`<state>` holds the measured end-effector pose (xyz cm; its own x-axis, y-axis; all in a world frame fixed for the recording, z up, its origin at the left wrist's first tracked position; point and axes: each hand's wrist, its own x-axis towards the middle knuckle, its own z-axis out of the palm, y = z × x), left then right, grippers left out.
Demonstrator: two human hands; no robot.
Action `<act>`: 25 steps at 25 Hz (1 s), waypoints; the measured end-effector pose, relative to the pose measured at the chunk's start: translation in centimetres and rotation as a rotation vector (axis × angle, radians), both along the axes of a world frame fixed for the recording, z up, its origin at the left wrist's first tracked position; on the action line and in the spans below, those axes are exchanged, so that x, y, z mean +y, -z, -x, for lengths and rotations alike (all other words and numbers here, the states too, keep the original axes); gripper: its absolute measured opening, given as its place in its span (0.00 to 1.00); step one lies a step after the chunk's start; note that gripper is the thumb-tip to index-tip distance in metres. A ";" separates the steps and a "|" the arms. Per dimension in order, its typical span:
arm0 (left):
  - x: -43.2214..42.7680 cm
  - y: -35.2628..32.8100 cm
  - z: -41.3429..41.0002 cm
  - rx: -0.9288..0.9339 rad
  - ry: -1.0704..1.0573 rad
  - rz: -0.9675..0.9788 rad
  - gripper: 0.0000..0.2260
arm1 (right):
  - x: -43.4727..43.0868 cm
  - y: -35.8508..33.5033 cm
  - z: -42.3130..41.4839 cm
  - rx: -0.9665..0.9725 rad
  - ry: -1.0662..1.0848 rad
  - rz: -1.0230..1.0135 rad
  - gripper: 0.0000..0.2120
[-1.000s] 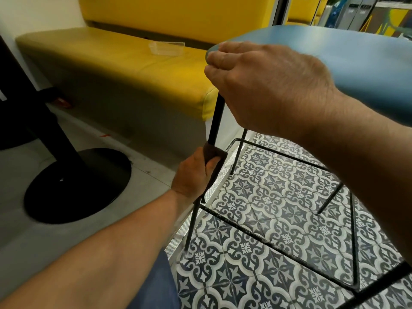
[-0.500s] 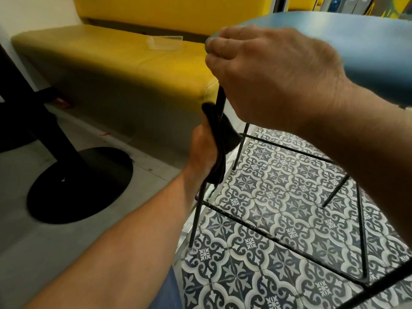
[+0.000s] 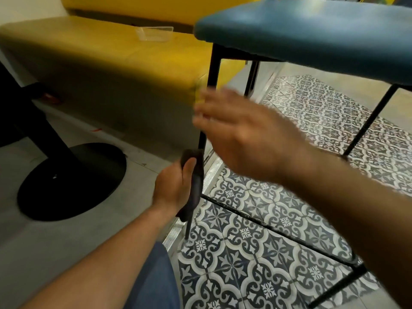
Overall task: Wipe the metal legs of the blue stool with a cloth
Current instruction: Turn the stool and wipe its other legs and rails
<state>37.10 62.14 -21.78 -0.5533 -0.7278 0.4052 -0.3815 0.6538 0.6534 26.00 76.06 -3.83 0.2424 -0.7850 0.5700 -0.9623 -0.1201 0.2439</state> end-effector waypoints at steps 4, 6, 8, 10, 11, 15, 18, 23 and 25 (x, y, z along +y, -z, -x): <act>4.7 -0.7 -0.8 0.263 0.168 -0.429 0.19 | 4.8 11.1 -2.6 -1.068 0.323 -0.348 0.19; 6.3 -0.3 -0.4 0.261 0.225 -0.511 0.14 | 5.7 15.2 -3.6 -1.449 0.314 -0.304 0.17; 7.5 0.5 0.0 0.234 0.282 -0.554 0.12 | 6.2 17.7 -4.6 -1.602 0.346 -0.166 0.15; 8.1 1.6 0.1 0.192 0.327 -0.562 0.13 | 6.9 19.2 -5.0 -1.597 0.429 -0.071 0.11; 8.4 2.1 0.2 0.175 0.345 -0.564 0.12 | 7.3 19.6 -5.0 -1.568 0.468 -0.041 0.09; 9.0 3.2 0.5 0.095 0.376 -0.639 0.10 | 8.7 20.0 -4.2 -1.575 0.538 0.019 0.08; 9.5 3.8 0.6 0.051 0.414 -0.648 0.08 | 10.1 19.5 -2.9 -1.611 0.483 -0.074 0.07; 11.2 5.6 0.4 -0.108 0.390 -0.497 0.10 | 12.0 19.6 -2.8 -1.649 0.537 -0.185 0.06; 12.6 6.4 0.2 -0.126 0.423 -0.491 0.08 | 13.4 20.3 -2.8 -1.696 0.541 -0.127 0.08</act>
<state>36.89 74.76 -28.14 -0.8533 -0.5214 -0.0048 -0.2502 0.4013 0.8811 28.84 89.41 -24.18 -0.7623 -0.6253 -0.1674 -0.0604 0.3262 -0.9434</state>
